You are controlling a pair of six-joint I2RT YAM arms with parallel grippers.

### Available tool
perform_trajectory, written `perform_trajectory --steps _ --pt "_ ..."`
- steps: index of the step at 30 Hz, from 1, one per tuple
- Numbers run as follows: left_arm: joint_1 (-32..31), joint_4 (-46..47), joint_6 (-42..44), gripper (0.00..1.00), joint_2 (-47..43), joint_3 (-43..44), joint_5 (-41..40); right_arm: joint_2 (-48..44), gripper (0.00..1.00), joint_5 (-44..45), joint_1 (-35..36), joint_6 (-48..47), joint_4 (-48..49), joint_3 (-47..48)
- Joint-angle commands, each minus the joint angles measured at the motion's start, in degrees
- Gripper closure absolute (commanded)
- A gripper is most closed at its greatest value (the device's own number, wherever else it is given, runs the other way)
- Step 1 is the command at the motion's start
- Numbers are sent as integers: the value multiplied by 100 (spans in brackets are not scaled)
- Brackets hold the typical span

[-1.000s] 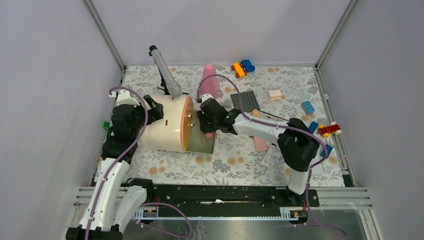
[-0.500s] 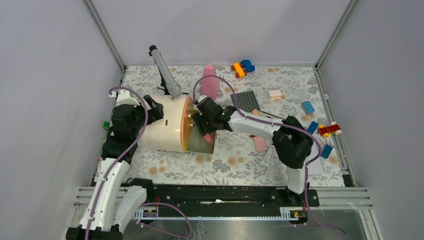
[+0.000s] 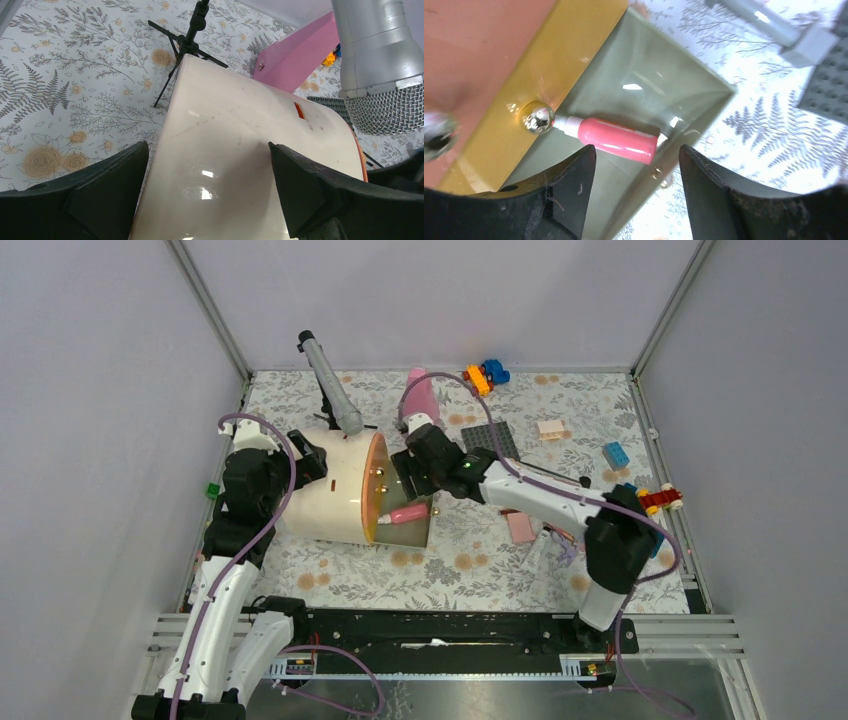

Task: Organize the makeup
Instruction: Pick up the makeup from the center of the board.

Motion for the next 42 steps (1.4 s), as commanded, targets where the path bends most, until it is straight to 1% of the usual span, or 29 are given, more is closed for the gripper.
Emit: perform_trajectory --steps 1,6,7,8,12,16,20,24,28,36,42 --pt "-42 -461 192 1 -23 -141 36 -1017 30 1025 45 232 -24 -241" --pt "-42 -458 185 1 -22 -141 28 -2019 16 2310 -61 399 -393 -869" --pt "-42 -456 185 1 -18 -141 34 -2179 16 2381 -169 450 -512 -1023" --pt "-42 -453 186 1 -17 -141 41 -2347 15 2371 -343 536 -654 -1156" --pt "-42 -452 184 1 -10 -141 69 -2994 15 2013 -1509 845 -957 -1798" --pt "-42 -455 184 1 -23 -146 70 -3372 13 1915 -2199 992 -1154 -2254" --pt "-54 -454 184 1 -12 -148 70 -3332 12 1432 -2708 1214 -1285 -2462" --pt "-118 -452 183 1 13 -141 71 -3144 9 891 -2830 1478 -1284 -2594" --pt "-144 -454 184 1 -49 -140 49 -2969 1 587 -2829 1430 -1211 -2695" --pt "-230 -461 184 1 -19 -141 26 -2965 0 294 -2830 1523 -767 -3087" --pt "-243 -467 184 1 -27 -128 -21 -2623 0 267 -2826 1769 -1095 -2639"
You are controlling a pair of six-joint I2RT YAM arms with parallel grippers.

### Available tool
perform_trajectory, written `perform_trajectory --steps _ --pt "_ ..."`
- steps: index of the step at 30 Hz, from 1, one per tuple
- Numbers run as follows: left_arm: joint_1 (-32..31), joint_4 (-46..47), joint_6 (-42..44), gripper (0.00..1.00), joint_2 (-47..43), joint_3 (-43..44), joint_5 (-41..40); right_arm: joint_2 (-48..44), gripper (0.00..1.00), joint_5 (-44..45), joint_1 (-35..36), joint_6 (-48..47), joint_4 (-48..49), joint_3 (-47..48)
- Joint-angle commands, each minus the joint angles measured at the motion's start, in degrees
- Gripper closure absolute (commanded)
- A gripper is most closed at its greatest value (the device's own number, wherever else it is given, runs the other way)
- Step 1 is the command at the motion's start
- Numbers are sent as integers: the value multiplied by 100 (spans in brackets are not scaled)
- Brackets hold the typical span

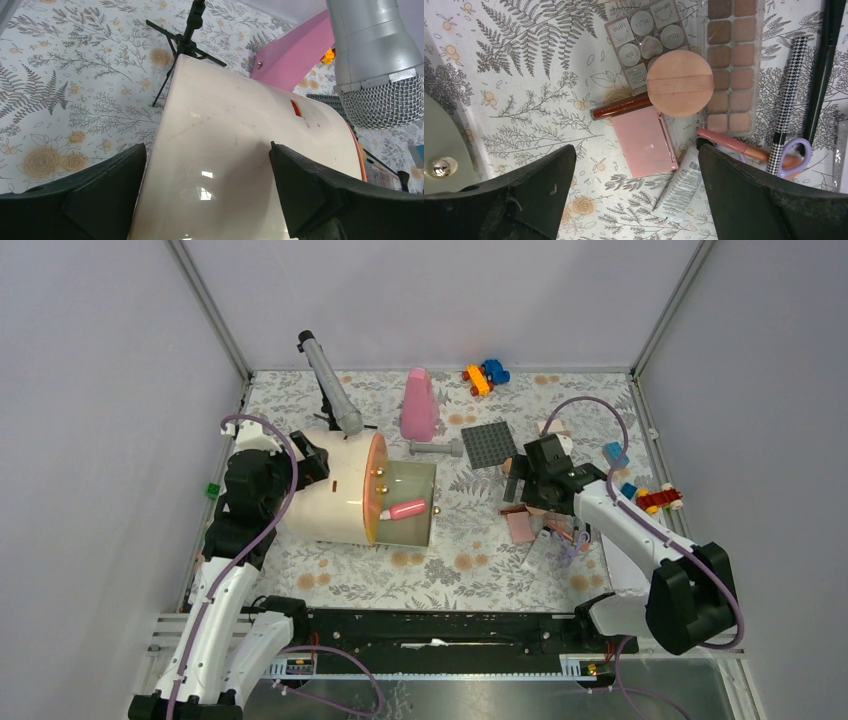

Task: Organize the makeup
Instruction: Pick up the makeup from the center of the board.

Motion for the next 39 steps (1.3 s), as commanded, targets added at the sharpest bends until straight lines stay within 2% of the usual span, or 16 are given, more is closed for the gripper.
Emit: perform_trajectory --steps 1,7,14,23,30,36,39 --pt "-84 -438 171 1 5 -131 68 298 0 -162 -8 195 -155 495" --pt "-78 -444 171 1 33 -126 -2 717 0 -189 -4 125 -271 774" --pt "-76 -442 162 1 25 -141 41 1121 0 1117 -2 1158 -1422 1169" --pt "-76 -457 162 1 9 -140 -21 1376 0 1690 -7 1899 -1867 1507" --pt "-76 -452 171 1 174 -142 99 1323 0 1645 -170 1979 -1974 1582" --pt "-49 -466 162 1 135 -134 -14 750 0 1123 -481 2076 -1287 765" --pt "-45 -460 171 1 198 -132 108 616 4 877 -572 2085 -1041 410"
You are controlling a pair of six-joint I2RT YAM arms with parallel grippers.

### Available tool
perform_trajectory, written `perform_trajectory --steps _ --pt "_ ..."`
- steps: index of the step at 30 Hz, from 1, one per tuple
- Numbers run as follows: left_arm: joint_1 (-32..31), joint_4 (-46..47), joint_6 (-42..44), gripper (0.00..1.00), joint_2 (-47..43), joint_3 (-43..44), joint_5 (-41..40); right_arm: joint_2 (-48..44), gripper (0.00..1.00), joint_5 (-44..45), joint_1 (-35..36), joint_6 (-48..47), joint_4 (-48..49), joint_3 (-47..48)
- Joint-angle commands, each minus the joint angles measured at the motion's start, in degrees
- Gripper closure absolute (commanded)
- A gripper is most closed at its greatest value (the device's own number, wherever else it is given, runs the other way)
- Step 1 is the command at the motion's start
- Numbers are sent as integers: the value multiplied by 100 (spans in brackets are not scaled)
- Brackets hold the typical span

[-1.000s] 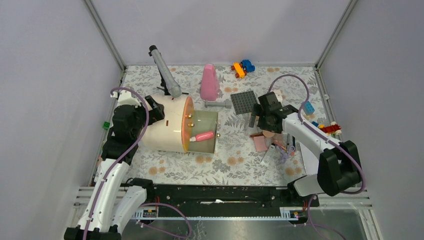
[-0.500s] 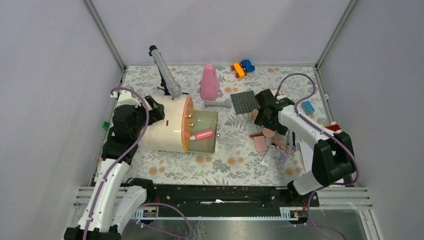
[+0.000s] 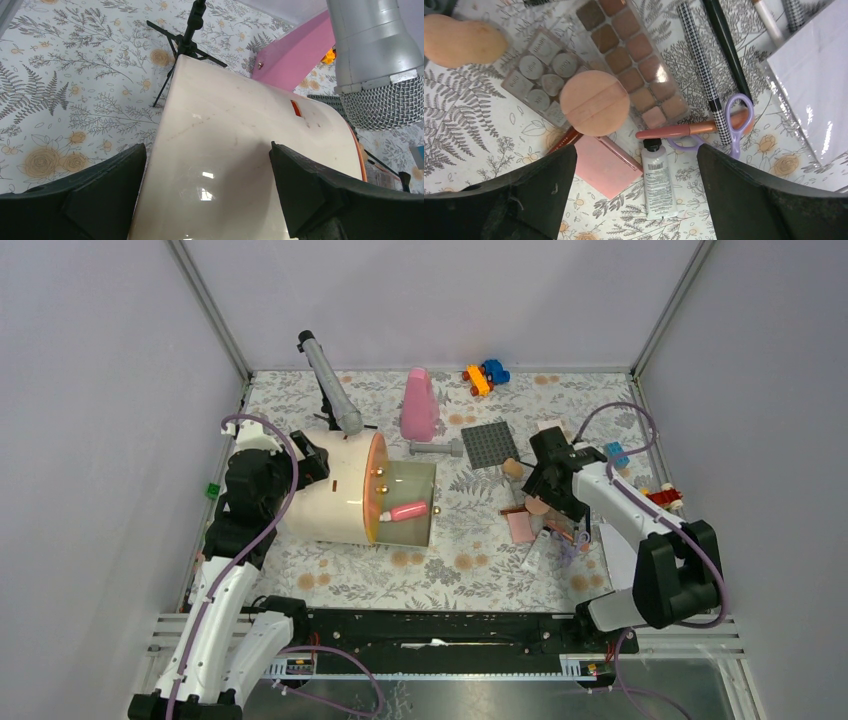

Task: Organize the makeup
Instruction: Pick up the makeup from the center of the board.

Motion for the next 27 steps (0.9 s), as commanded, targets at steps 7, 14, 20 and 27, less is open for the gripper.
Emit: perform_trajectory --steps 7,14,20,27 --pt "-35 -470 160 1 131 -133 109 -202 11 -954 -169 197 823 -971" --pt "-35 -454 160 1 151 -141 204 -74 27 -1186 -175 271 1037 -1383" --pt "-36 -453 160 1 151 -141 222 -38 36 -1132 -166 345 1014 -1502" --pt "-36 -444 160 1 182 -144 284 -7 46 -994 -165 365 907 -1521"
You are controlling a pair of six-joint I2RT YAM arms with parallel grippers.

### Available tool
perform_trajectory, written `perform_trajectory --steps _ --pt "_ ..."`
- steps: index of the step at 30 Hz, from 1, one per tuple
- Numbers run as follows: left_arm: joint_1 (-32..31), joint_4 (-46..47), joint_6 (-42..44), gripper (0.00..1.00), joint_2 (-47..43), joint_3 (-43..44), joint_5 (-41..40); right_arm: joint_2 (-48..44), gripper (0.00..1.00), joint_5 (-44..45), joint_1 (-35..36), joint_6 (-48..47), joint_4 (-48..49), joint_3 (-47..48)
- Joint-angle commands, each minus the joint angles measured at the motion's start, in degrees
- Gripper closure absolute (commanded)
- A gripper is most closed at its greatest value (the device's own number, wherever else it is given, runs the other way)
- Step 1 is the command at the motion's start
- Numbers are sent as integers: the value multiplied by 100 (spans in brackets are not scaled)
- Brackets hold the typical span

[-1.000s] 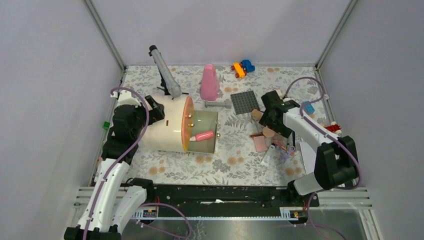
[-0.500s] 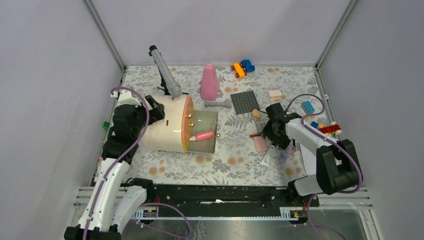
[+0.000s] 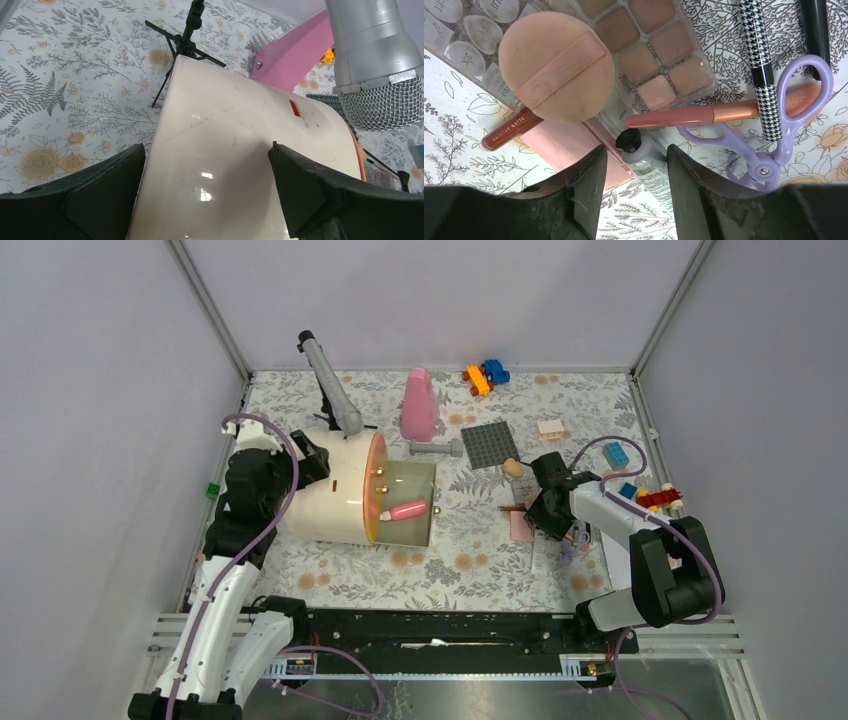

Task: Organize the makeup
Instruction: Pick up the makeup from the center of the board.

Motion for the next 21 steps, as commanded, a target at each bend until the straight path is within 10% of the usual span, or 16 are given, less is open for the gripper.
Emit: perform_trajectory --steps 1,6,14,21 --pt "-36 -464 160 1 153 -147 256 84 47 215 -13 120 -229 -63" --pt "-43 -459 160 1 186 -150 256 -4 49 367 -15 99 -413 -30" --pt "-45 -455 162 1 182 -141 240 -1031 10 361 -13 -382 -509 -111" --pt "-45 -459 160 1 91 -141 221 -1572 9 -468 -14 -1204 -341 -271"
